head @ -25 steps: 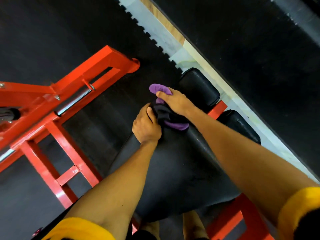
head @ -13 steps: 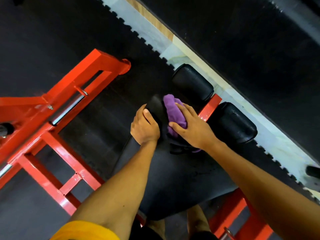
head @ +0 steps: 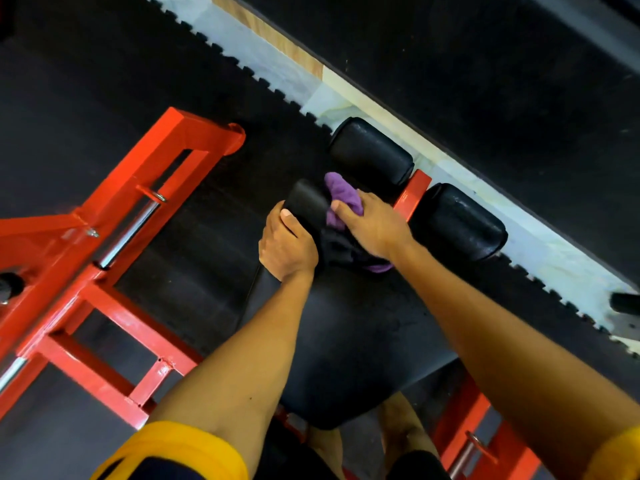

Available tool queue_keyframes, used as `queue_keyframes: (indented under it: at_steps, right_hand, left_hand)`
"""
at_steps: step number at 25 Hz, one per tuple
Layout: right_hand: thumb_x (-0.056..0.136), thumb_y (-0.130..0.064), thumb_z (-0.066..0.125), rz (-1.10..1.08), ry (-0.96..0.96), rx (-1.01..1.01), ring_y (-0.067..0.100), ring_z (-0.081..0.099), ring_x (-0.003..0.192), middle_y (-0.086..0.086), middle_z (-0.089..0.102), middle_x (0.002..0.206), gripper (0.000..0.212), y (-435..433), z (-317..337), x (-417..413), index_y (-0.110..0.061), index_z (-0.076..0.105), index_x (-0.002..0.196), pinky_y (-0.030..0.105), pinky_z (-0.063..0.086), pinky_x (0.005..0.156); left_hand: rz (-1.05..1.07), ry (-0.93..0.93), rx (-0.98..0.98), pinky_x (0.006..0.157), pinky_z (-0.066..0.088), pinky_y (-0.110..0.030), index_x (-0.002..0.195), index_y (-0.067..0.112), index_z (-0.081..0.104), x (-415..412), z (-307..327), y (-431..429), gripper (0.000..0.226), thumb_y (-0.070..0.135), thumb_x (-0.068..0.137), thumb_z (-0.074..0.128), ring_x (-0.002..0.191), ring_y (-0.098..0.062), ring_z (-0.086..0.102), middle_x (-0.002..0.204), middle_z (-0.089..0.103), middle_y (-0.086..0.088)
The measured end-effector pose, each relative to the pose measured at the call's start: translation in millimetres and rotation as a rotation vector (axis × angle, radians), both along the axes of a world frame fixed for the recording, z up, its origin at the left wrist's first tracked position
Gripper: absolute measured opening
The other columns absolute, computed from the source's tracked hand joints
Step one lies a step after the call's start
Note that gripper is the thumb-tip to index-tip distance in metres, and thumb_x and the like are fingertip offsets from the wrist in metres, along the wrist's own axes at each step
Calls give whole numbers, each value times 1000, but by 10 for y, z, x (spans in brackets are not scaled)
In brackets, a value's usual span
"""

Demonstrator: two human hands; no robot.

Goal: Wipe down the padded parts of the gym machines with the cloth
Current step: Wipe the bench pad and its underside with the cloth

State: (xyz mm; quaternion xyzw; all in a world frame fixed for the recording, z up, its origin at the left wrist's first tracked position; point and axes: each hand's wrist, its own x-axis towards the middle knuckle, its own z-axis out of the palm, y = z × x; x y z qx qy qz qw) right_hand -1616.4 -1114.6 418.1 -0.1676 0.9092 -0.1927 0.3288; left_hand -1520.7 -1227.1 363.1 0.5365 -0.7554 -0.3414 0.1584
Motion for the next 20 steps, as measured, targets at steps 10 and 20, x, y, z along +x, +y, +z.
queue_keyframes:
  at_steps: [10,20]
  right_hand:
    - [88,-81,42,-104,47,108,33,60,121,-4,61,139,60,371,30,138,-45,56,134,45,47,99]
    - [93,-71,50,-14,450,35,26,52,132,-5,37,160,73,741,111,825,-37,35,156,41,50,95]
  left_hand:
    - [-61,50,-29,86,50,-41,128,15,66,26,6,-5,52,38,103,26,107,-31,67,124,71,-5]
    - [-360,37,-194,92,51,-46,142,2,49,243,-121,-14,50,31,105,35,120,-33,60,140,58,-15]
